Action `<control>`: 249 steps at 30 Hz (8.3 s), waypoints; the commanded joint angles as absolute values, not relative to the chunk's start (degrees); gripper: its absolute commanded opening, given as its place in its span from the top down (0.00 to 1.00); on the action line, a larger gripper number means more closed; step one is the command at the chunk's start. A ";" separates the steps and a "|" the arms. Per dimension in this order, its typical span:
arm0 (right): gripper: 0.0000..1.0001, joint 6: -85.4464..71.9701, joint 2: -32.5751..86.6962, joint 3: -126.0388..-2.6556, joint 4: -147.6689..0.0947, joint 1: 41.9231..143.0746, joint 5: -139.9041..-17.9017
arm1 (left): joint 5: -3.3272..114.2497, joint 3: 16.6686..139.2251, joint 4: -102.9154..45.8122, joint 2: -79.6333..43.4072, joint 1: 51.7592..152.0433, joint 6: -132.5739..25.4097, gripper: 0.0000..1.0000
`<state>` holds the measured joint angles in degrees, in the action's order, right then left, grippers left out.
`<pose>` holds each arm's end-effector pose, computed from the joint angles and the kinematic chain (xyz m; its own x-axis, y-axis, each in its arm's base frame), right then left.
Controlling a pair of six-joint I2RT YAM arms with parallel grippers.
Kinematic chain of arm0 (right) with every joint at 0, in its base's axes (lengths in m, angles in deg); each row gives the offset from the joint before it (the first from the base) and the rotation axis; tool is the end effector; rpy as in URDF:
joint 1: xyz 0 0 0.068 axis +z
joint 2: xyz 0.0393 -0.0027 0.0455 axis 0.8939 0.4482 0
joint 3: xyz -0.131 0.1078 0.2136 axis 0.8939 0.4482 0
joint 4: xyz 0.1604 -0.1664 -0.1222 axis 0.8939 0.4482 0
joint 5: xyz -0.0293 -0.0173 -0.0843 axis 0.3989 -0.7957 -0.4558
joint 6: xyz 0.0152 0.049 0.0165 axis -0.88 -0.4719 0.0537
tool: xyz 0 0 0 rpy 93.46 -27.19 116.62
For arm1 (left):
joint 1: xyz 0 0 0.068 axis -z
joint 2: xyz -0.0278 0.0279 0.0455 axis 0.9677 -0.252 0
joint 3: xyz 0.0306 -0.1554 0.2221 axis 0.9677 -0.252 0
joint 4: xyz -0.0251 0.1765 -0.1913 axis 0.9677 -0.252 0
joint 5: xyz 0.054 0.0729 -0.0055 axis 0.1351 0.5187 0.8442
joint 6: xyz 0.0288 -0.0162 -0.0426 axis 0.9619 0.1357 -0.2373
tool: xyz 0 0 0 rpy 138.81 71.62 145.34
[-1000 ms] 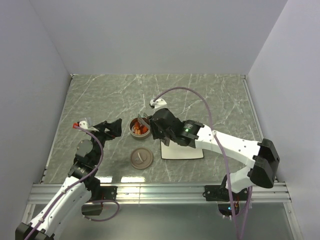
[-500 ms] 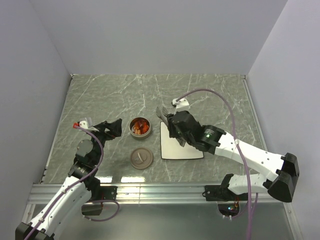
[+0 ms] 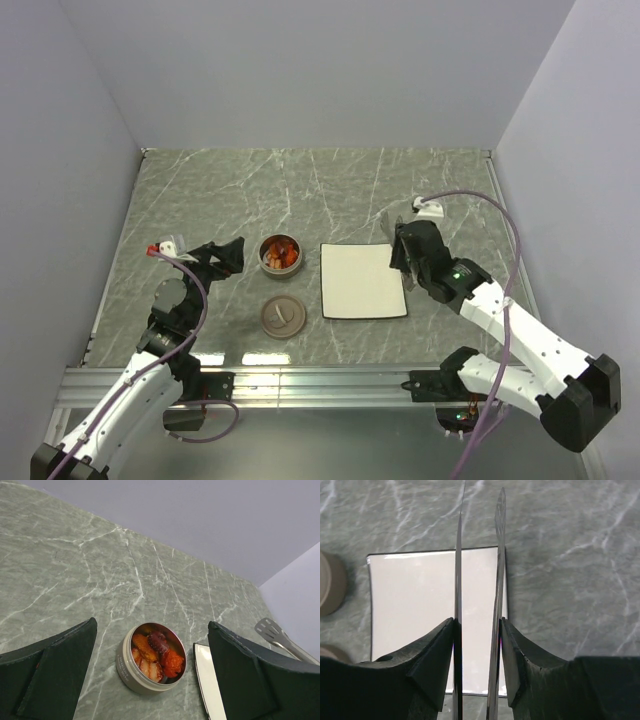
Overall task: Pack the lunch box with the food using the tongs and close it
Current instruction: Put down the clamp, then pick up the lid of the lunch box with the left arm, then put the lid back on the lunch box
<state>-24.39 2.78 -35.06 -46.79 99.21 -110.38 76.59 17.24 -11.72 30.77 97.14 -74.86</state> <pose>0.1797 0.1120 0.2833 -0.5697 0.0558 -0.8199 -0.0457 0.9940 0.0995 0.1371 -0.0461 0.2330 -0.0311 -0.5571 -0.8299 0.1641 0.8162 -0.5540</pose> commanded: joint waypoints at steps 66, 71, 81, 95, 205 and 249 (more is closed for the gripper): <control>0.31 -21.28 38.70 -46.28 -42.13 73.74 -110.10 | 76.03 16.76 -9.65 31.10 97.29 -75.75 0.00; 0.27 -21.54 39.06 -46.37 -41.78 73.74 -110.36 | 76.03 16.85 -9.74 31.19 97.29 -75.75 0.01; 0.13 -22.69 34.41 -43.92 -40.98 73.83 -112.20 | 76.20 16.76 -9.83 31.37 97.29 -75.75 0.01; 0.09 -20.93 2.53 -35.65 -48.61 77.34 -102.30 | 78.40 17.03 -10.26 30.75 97.29 -75.84 0.00; 0.09 -18.03 1.88 -27.30 -69.99 87.45 -93.05 | 105.38 48.21 -54.39 0.17 136.22 -90.26 0.99; 0.10 -17.68 6.01 -28.88 -69.46 89.12 -95.86 | 78.31 63.08 -43.75 -27.26 110.21 -68.19 1.00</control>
<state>-18.43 5.49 -26.93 -68.21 88.52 -94.62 79.86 60.74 -45.88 -26.85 110.34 -69.38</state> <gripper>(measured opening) 0.905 0.039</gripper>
